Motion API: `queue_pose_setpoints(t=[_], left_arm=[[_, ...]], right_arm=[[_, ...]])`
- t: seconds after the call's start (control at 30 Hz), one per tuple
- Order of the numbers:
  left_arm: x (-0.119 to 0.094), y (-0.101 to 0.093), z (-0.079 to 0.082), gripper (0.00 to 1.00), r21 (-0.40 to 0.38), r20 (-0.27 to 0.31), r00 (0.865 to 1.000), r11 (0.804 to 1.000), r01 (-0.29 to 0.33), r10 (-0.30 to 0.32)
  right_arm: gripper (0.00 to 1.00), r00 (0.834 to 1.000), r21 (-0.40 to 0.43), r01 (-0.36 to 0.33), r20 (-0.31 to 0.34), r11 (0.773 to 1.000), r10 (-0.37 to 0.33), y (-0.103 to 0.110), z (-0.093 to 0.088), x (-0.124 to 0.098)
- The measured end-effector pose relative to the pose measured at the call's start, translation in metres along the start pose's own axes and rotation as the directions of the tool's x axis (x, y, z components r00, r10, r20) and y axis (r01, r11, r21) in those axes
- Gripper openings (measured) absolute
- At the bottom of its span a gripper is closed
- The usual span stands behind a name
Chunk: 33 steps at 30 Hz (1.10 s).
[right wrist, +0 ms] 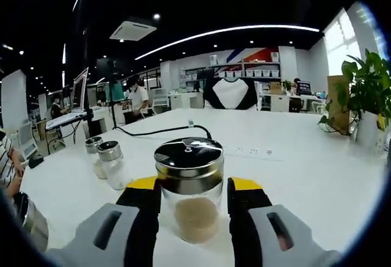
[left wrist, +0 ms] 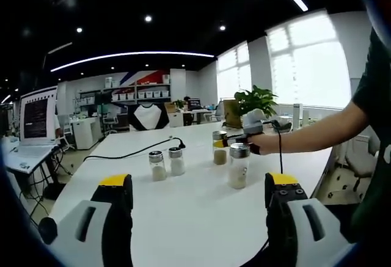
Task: Rotate the seasoning bottle until the label or dispensing opening points toward the visible target arrow and the bottle remains upright within the marked orientation range
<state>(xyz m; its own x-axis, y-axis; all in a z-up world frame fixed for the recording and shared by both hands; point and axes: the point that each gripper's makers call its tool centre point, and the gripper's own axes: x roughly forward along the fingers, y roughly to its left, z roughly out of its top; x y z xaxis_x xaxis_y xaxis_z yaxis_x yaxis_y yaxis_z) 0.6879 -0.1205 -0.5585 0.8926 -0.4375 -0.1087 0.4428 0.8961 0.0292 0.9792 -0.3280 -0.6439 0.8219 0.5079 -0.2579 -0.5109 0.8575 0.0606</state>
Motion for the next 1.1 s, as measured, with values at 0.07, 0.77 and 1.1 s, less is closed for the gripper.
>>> queue_pose_setpoints(t=[0.07, 0.77, 1.1], left_arm=[[-0.0003, 0.0007, -0.0008, 0.94, 0.000, -0.003, 1.000, 1.000, -0.002, 0.002], [-0.0051, 0.0066, -0.0042, 0.94, -0.009, 0.001, 1.000, 1.000, -0.024, 0.024], [-0.0073, 0.0078, -0.0061, 0.93, -0.013, -0.004, 1.000, 0.999, -0.031, 0.031]], right_arm=[[0.39, 1.000, -0.023, -0.009, -0.010, 1.000, 0.009, 0.0029, -0.0017, 0.0025], [0.38, 1.000, -0.051, -0.005, -0.025, 0.999, 0.004, 0.0007, -0.0019, 0.0003], [0.37, 0.999, -0.074, -0.019, -0.036, 0.997, 0.016, 0.0051, -0.0032, -0.0061]])
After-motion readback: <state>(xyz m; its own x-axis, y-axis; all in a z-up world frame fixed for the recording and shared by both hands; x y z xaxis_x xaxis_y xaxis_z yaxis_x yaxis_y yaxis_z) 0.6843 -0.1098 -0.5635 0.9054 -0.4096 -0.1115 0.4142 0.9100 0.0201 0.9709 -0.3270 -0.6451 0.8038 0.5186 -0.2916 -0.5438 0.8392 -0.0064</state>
